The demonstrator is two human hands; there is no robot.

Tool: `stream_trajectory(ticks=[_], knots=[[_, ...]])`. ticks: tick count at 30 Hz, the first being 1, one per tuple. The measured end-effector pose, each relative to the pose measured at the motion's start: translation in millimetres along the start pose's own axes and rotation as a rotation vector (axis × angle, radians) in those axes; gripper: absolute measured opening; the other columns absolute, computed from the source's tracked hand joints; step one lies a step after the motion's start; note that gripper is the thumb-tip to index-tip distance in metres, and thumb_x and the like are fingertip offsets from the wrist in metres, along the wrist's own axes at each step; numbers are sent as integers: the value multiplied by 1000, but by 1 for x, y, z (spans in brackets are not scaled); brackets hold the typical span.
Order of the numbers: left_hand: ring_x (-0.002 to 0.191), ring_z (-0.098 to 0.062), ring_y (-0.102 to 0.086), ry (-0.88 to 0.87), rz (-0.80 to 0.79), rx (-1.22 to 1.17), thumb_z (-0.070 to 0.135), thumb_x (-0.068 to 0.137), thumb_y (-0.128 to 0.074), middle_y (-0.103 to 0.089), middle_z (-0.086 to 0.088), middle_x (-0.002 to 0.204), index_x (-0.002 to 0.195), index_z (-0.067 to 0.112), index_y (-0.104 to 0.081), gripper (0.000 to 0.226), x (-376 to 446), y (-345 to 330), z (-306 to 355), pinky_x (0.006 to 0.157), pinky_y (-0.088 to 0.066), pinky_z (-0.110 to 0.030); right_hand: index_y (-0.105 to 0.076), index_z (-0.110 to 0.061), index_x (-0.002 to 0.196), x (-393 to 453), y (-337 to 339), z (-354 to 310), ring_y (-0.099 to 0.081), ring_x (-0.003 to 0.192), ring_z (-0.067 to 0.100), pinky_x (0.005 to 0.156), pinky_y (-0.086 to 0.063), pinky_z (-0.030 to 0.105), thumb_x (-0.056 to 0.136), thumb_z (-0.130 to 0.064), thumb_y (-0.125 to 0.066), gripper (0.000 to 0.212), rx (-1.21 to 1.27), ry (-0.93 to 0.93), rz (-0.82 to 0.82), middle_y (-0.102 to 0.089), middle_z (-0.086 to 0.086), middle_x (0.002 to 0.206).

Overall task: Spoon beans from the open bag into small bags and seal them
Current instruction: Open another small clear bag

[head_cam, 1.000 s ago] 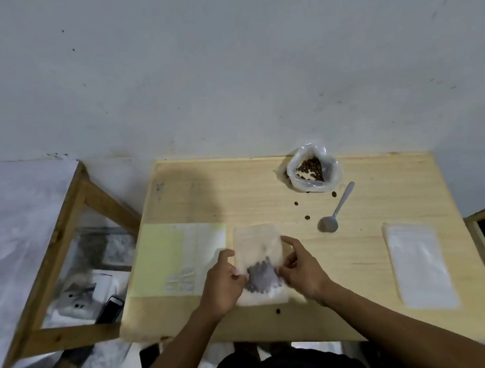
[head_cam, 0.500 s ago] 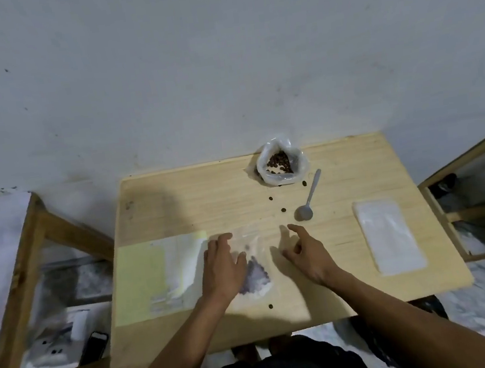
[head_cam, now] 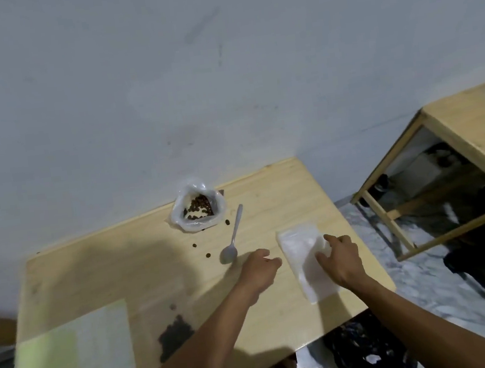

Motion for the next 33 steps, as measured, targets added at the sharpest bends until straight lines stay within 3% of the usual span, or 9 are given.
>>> stream_trajectory(ticks=[5, 10, 16, 21, 24, 26, 29, 31, 33], knots=[[97, -23, -64, 69, -12, 39, 34, 82, -61, -64, -11, 118, 145, 12, -40, 70, 19, -39, 2, 74, -46, -30, -38, -17, 143, 13, 6, 16, -34, 128, 37, 101, -38, 43, 95, -36, -52, 53, -52, 1, -100, -35, 14, 139], [77, -11, -57, 35, 64, 81, 26, 85, -60, -66, -8, 116, 142, 14, -45, 60, 15, -53, 10, 65, -44, -23, -40, -18, 143, 18, 9, 24, -33, 129, 35, 101, -38, 42, 96, -37, -51, 51, -14, 40, -120, -35, 12, 140], [125, -18, -52, -69, 166, 223, 20, 90, -55, -49, -5, 144, 145, 13, -43, 57, 9, -49, 21, 92, -40, -21, -35, -19, 146, 17, 11, 19, -31, 131, 33, 101, -38, 42, 97, -41, -46, 55, -64, 94, -77, -34, 10, 144], [112, -18, -58, -103, 158, 191, 26, 86, -54, -58, 1, 132, 134, 13, -52, 50, 9, -43, 25, 87, -49, -28, -45, -19, 138, 16, 12, 7, -37, 127, 30, 98, -38, 40, 96, -40, -51, 47, 60, 110, 18, -44, 6, 135], [102, -14, -58, -124, 264, 57, 21, 89, -59, -58, 2, 119, 120, 17, -56, 31, 9, -33, 28, 73, -42, -20, -56, -15, 96, 18, 19, -3, -55, 93, 24, 77, -44, 33, 93, -29, -60, 15, 458, 141, 64, -59, 2, 96], [90, -13, -59, -184, 340, -24, 17, 88, -63, -62, 2, 102, 102, 16, -60, 14, 8, -21, 33, 65, -41, -17, -55, -7, 86, 14, 28, -16, -58, 77, 19, 67, -46, 26, 94, -18, -60, 15, 714, 166, -30, -60, 4, 81], [72, -11, -58, -250, 429, -115, 17, 86, -67, -63, 3, 83, 85, 17, -63, 4, 4, 7, 44, 62, -44, -21, -66, -12, 94, 6, 41, -42, -65, 76, 17, 67, -50, 25, 98, -13, -56, 11, 811, 288, -126, -69, 7, 85], [59, -11, -56, -273, 419, -245, 15, 89, -65, -61, -1, 80, 86, 14, -60, 6, -1, 27, 54, 58, -48, -26, -70, -21, 106, 3, 43, -62, -67, 80, 16, 70, -51, 27, 100, -13, -53, 20, 832, 350, -178, -72, 5, 93], [63, -18, -61, -253, 359, -499, 15, 93, -62, -62, -9, 83, 96, 12, -57, 7, -7, 45, 66, 57, -52, -31, -69, -25, 116, 2, 40, -81, -66, 86, 13, 73, -51, 26, 101, -13, -50, 27, 798, 438, -173, -73, -1, 100]])
Point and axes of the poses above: each hand's wrist, its own x-axis towards the middle knuckle, its own y-axis out of the back of the hand, z = x × y, the point moved 1 cm from there along x, towards the middle knuckle
